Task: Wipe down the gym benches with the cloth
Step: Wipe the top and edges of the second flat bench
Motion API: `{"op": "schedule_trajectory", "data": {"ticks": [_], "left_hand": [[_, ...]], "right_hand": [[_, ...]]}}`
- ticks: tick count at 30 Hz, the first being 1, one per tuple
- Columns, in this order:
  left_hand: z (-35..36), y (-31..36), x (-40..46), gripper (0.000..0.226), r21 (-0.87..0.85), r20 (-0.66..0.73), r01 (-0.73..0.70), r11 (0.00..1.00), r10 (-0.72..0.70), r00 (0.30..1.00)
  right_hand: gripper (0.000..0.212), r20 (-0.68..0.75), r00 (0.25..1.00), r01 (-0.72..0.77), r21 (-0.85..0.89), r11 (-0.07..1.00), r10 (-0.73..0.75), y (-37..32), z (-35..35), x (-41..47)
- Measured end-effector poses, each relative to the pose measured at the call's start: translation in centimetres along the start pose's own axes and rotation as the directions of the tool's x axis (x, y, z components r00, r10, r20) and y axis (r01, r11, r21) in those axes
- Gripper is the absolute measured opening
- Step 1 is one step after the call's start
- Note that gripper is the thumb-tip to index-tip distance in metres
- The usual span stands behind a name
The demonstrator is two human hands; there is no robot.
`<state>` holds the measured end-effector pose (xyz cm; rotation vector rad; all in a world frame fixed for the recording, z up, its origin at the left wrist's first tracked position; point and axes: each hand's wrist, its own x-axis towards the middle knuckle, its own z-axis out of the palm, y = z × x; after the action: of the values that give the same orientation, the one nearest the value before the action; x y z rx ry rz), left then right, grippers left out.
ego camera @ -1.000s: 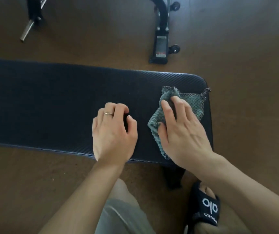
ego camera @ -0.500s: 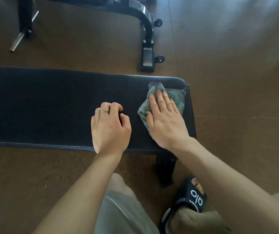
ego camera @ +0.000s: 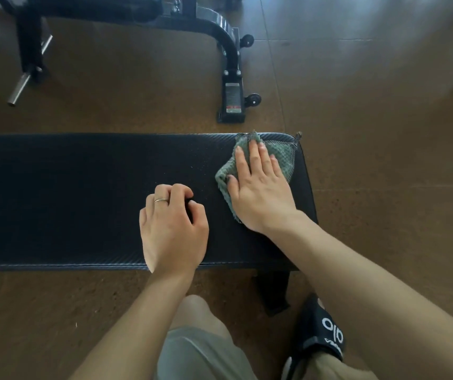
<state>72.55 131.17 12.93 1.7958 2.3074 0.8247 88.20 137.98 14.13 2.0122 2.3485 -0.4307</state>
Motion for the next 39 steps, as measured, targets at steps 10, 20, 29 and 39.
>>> {"op": "schedule_trajectory", "data": {"ticks": [10, 20, 29, 39], "left_hand": [[0.1, 0.2, -0.2, 0.006, -0.017, -0.027, 0.018, 1.0, -0.019, 0.999], [0.2, 0.2, -0.2, 0.007, -0.008, -0.081, 0.036, 0.999, -0.037, 0.996], [0.3, 0.3, -0.4, 0.009, 0.068, -0.083, 0.017, 0.998, -0.011, 0.996], [0.0, 1.2, -0.5, 0.008, 0.139, -0.082, 0.058, 0.989, -0.047, 0.996]], "right_hand": [[0.067, 0.017, 0.992, 0.127, -0.024, 0.992, -0.127, 0.6, 1.2, -10.3], [0.064, 0.03, 0.975, 0.221, -0.043, 0.974, -0.219, 2.3, -1.3, 1.9], [0.062, 0.002, 0.98, 0.197, 0.073, 0.978, -0.198, 4.2, -1.1, -1.4], [0.063, 0.036, 0.908, 0.418, -0.012, 0.908, -0.417, 7.1, -0.4, -4.9]]}}
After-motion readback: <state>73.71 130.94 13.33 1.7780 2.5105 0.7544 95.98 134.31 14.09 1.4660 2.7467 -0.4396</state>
